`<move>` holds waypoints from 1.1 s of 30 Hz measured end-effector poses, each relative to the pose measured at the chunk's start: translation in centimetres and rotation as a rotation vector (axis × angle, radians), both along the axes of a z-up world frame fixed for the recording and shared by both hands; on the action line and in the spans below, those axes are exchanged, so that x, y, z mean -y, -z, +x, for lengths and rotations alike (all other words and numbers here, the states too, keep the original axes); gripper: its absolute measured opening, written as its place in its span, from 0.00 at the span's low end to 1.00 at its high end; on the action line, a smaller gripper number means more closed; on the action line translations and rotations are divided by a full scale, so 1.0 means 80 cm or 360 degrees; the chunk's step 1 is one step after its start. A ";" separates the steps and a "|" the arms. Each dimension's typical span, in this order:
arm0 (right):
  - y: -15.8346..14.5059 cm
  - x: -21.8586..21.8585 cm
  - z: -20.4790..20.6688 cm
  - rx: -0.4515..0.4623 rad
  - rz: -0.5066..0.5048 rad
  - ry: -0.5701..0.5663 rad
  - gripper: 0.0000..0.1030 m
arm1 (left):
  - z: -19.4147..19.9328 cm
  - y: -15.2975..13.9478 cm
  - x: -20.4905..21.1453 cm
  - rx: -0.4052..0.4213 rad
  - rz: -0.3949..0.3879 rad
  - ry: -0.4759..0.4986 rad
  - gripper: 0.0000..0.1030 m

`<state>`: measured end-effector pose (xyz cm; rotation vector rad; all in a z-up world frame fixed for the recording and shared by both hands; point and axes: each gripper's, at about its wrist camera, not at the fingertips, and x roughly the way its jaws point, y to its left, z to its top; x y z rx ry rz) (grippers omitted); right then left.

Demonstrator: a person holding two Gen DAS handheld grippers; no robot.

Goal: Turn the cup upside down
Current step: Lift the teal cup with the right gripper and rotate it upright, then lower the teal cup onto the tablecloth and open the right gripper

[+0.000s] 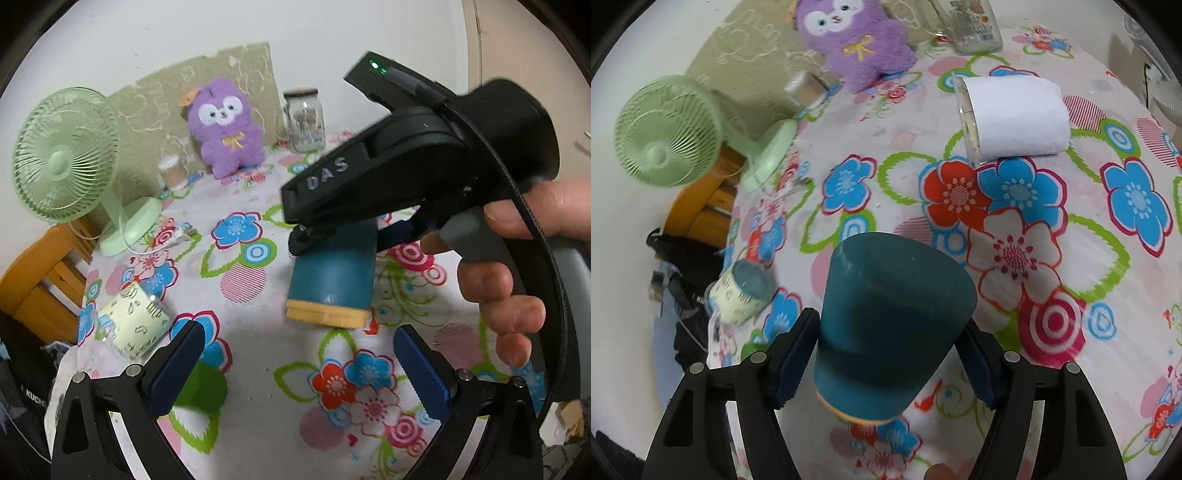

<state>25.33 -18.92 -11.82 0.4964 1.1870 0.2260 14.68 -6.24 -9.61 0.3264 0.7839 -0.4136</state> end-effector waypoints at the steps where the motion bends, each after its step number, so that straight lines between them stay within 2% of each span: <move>1: -0.004 0.000 -0.006 0.0012 0.0004 -0.0014 0.71 | -0.006 -0.002 -0.002 0.0007 -0.0016 -0.0005 1.00; 13: -0.045 0.000 -0.071 0.0126 0.0011 -0.0172 0.68 | -0.092 -0.024 -0.030 0.0065 -0.0255 -0.0097 1.00; 18: -0.068 0.001 -0.104 0.0163 -0.0086 -0.0309 0.68 | -0.128 -0.031 -0.036 0.0055 -0.0357 -0.0104 1.00; 25: -0.080 0.014 -0.159 0.0055 -0.0218 -0.0514 0.68 | -0.172 -0.036 -0.032 0.0075 -0.0392 -0.0099 1.00; 29: -0.072 0.016 -0.185 -0.0047 -0.0219 -0.0609 0.67 | -0.196 -0.037 -0.027 0.0045 -0.0443 -0.0063 1.00; 33: -0.053 0.008 -0.192 -0.0140 -0.0207 -0.0675 0.67 | -0.209 -0.029 -0.019 0.0030 -0.0422 -0.0048 1.00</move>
